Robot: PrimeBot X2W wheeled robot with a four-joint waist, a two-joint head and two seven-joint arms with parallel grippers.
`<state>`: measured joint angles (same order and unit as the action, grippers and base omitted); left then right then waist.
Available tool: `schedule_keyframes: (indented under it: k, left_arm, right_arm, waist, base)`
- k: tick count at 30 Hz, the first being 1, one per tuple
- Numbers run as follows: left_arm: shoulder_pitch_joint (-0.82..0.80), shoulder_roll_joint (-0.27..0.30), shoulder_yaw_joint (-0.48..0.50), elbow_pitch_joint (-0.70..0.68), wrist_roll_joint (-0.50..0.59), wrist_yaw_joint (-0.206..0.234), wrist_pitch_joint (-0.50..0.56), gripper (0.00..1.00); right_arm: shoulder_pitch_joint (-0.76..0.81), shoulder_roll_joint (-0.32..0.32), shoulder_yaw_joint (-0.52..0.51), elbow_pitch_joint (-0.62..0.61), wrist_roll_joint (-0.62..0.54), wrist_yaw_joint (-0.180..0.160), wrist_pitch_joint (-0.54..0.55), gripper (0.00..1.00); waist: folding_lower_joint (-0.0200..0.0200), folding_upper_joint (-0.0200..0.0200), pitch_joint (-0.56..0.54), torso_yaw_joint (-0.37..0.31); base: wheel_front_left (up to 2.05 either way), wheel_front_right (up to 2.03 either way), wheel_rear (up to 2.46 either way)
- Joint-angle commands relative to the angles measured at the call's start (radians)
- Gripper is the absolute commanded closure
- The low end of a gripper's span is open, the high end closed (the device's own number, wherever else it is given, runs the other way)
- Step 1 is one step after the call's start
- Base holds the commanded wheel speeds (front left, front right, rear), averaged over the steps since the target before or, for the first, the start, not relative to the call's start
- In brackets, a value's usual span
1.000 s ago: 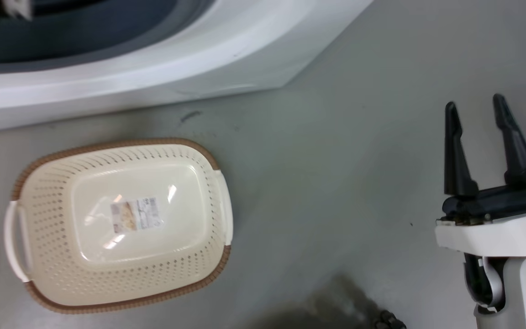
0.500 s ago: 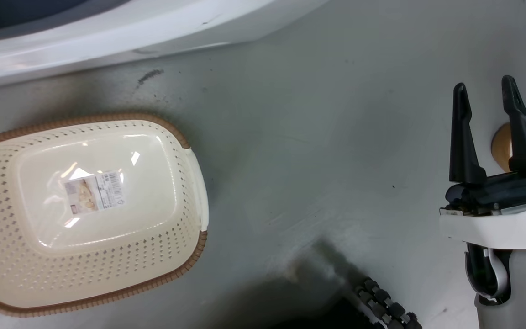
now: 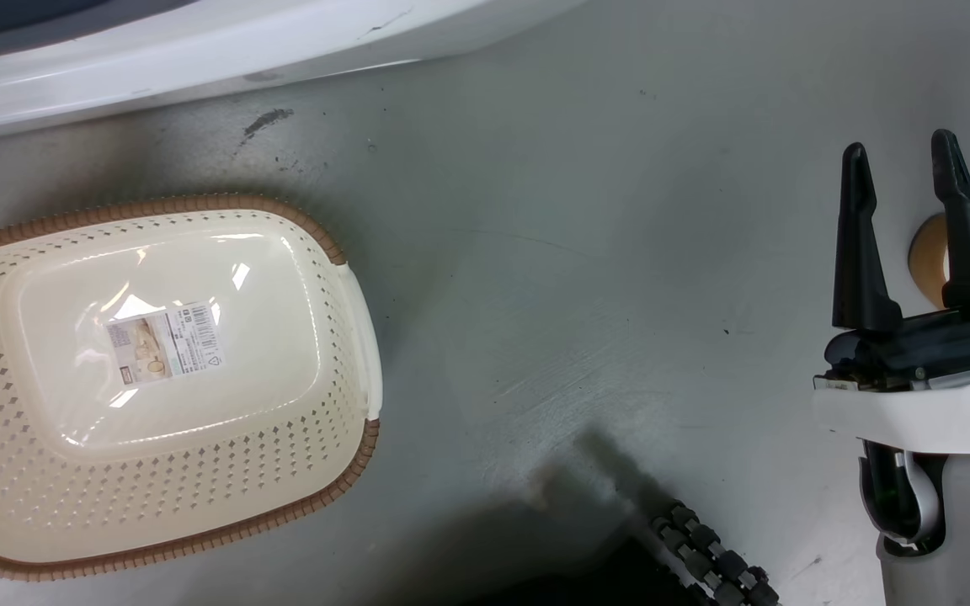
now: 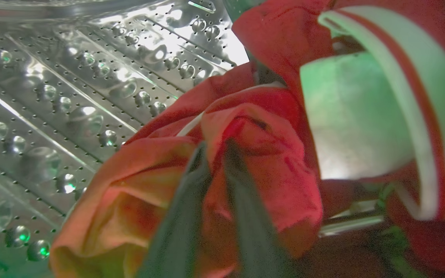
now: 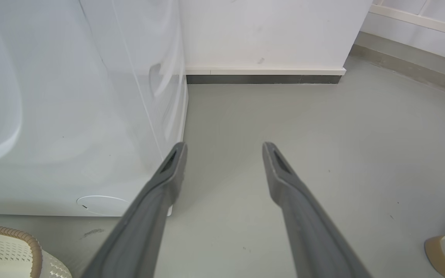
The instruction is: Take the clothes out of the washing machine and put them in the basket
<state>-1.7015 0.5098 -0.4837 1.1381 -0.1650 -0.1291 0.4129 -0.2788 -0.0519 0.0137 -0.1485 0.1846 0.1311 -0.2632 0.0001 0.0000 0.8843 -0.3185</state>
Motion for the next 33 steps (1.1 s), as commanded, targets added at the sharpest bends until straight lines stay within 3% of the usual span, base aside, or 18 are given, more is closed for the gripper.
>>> schedule_keyframes:
  k: [1, 6, 10, 23, 33]
  left_arm:
    - [0.028, 0.004, -0.010, 0.011, -0.008, 0.000, -0.008, 1.00]
    - [0.029, 0.003, -0.034, 0.006, -0.046, 0.000, -0.055, 1.00]
    - [0.078, -0.020, -0.029, 0.006, -0.087, 0.000, -0.156, 1.00]
    - [0.330, -0.117, -0.070, 0.010, -0.196, 0.000, -0.427, 1.00]
    - [0.538, -0.144, -0.136, -0.067, -0.282, 0.000, -0.608, 1.00]
  right_arm:
    - [-0.015, 0.003, -0.002, 0.000, -0.005, -0.001, -0.002, 0.00]
    - [-0.017, 0.003, -0.006, 0.004, -0.013, -0.001, -0.002, 0.00]
    - [-0.005, 0.003, -0.006, 0.007, -0.041, -0.001, -0.002, 0.00]
    - [0.066, 0.002, -0.016, 0.051, -0.128, -0.001, -0.002, 0.00]
    - [0.136, 0.002, -0.030, 0.074, -0.171, -0.001, -0.002, 0.00]
  waist:
    - [-0.0001, 0.0000, -0.002, 0.003]
    - [-0.0001, 0.0000, -0.023, 0.014]
    - [-0.0001, 0.0000, -0.067, 0.036]
    - [-0.0001, 0.0000, -0.295, 0.132]
    - [-0.0001, 0.0000, -0.443, 0.194]
  base:
    - [0.00, 0.00, 0.00]
    - [0.00, 0.00, 0.00]
    - [0.00, 0.00, 0.00]
    - [0.00, 0.00, 0.00]
    - [0.00, 0.00, 0.00]
